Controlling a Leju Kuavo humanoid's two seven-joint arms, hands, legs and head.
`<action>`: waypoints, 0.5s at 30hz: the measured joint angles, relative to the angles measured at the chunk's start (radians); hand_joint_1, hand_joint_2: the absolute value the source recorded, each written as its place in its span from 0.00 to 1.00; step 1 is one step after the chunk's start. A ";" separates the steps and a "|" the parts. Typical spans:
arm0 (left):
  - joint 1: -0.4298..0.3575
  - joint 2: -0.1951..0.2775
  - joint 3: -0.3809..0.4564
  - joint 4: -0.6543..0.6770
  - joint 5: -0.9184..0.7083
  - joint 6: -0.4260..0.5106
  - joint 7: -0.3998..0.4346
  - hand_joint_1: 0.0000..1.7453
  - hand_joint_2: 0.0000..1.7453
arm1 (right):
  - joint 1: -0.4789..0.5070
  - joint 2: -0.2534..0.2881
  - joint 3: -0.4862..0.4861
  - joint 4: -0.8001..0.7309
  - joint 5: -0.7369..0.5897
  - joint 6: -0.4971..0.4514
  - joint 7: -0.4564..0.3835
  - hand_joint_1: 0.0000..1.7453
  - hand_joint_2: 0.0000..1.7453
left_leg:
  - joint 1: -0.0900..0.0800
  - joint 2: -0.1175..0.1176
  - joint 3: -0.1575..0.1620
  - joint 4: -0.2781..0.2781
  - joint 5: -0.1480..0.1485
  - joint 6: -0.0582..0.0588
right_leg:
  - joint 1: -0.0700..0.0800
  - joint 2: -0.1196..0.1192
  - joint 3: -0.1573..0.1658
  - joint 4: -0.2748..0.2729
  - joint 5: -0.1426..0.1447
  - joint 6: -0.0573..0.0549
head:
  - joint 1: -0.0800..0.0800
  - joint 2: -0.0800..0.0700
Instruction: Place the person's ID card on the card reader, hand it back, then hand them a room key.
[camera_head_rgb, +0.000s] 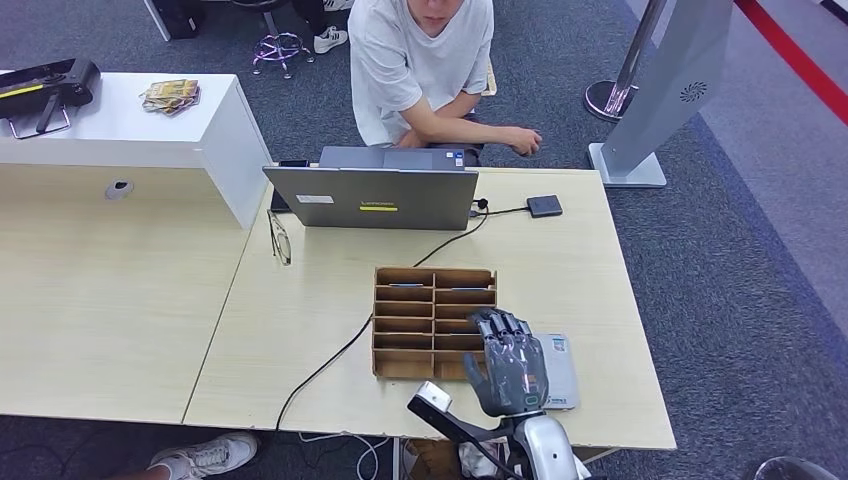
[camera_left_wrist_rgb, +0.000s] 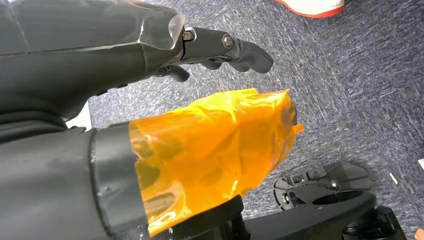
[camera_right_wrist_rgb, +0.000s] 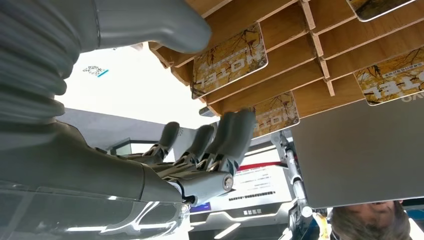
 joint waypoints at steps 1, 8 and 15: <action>0.000 0.000 0.000 0.000 0.000 0.000 0.000 0.00 0.00 | -0.001 0.000 0.000 0.000 0.000 0.000 0.000 0.40 1.00 | 0.000 0.000 0.000 0.000 0.000 0.000 | 0.000 0.000 0.000 0.000 0.000 0.000 | 0.000 0.000; 0.000 0.000 -0.001 0.000 0.000 -0.001 0.000 0.00 0.00 | -0.004 0.000 -0.002 0.004 -0.001 0.004 0.000 0.38 1.00 | 0.000 0.000 0.000 0.000 0.000 0.000 | 0.000 0.000 0.000 0.000 0.000 0.000 | 0.000 0.000; 0.000 0.000 -0.001 0.000 0.000 -0.002 0.000 0.00 0.00 | -0.009 0.004 -0.004 0.008 -0.003 0.011 0.000 0.38 1.00 | 0.000 0.000 0.000 0.000 0.000 0.000 | 0.000 0.000 0.000 0.000 0.000 0.000 | 0.000 0.000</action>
